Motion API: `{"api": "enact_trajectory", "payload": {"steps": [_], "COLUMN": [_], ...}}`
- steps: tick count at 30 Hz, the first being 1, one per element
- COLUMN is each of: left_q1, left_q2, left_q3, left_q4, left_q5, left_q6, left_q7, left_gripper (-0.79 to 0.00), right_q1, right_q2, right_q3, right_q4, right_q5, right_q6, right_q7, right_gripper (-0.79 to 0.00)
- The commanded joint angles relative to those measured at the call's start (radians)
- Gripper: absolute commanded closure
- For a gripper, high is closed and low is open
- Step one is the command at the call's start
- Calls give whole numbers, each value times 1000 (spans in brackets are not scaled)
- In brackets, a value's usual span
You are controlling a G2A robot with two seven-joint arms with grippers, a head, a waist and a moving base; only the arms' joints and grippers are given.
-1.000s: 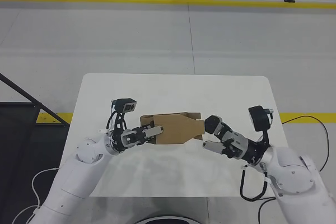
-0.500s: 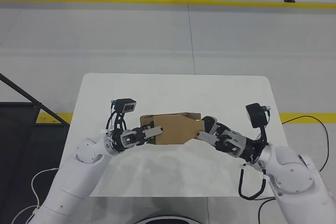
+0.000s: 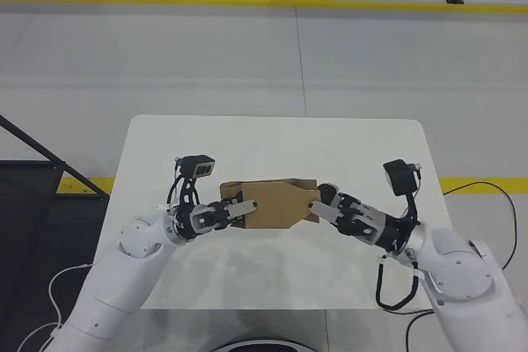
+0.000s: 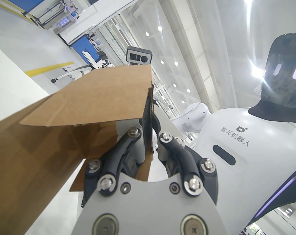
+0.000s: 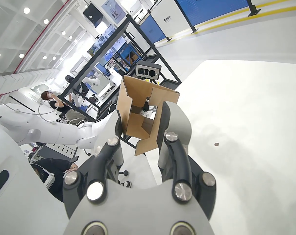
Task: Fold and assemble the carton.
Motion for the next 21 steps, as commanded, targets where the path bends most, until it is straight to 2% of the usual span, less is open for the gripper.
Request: {"api": "enact_trajectory", "payload": {"steps": [1, 21], "left_q1": [0, -3], "left_q2": [1, 6], "left_q3": [1, 13], "left_q4": [-3, 3], "left_q5": [1, 1], "left_q6": [0, -1], "left_q7": [0, 1], "left_gripper": [0, 0], "right_q1": [2, 34], "right_q2": [0, -1], "right_q3": [-2, -45], "right_q4": [2, 2], "right_q5": [-1, -17], "right_q6": [6, 26], "right_q7": [5, 36], "right_gripper": [-357, -311]}}
